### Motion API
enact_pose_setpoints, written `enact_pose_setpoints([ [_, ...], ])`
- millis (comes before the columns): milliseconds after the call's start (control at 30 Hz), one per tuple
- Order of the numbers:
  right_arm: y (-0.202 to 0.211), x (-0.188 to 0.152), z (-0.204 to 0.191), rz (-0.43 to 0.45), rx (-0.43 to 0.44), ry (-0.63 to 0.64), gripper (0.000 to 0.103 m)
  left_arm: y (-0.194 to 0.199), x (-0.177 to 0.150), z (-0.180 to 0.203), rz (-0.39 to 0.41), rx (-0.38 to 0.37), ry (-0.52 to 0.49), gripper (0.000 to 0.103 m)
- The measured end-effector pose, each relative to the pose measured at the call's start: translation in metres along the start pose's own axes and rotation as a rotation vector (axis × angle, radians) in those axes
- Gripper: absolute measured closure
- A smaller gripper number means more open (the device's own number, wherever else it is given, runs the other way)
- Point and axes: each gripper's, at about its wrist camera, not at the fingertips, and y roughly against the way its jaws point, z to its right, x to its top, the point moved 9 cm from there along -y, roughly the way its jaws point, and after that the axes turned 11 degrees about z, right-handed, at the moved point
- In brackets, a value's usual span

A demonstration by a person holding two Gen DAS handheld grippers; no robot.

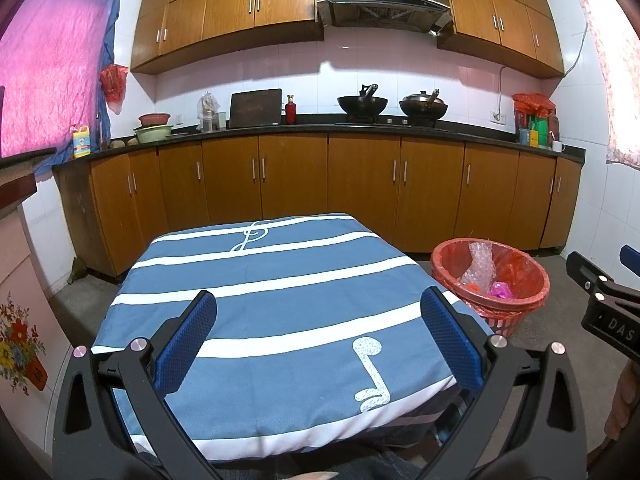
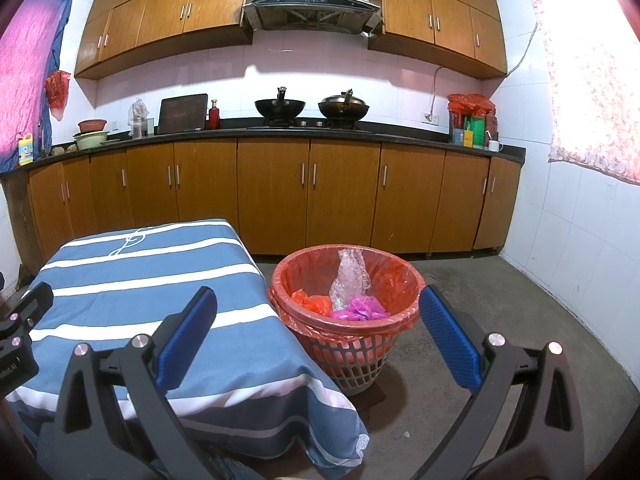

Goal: Collect trash

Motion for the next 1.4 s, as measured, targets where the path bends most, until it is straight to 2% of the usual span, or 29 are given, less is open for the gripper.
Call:
enact_pose_setpoints([
  [1400, 0.0007, -0.0019, 0.0007, -0.005, 0.003, 0.002, 0.004, 0.0024, -0.0022, 0.0052, -0.001, 0.001, 0.009, 0.002],
])
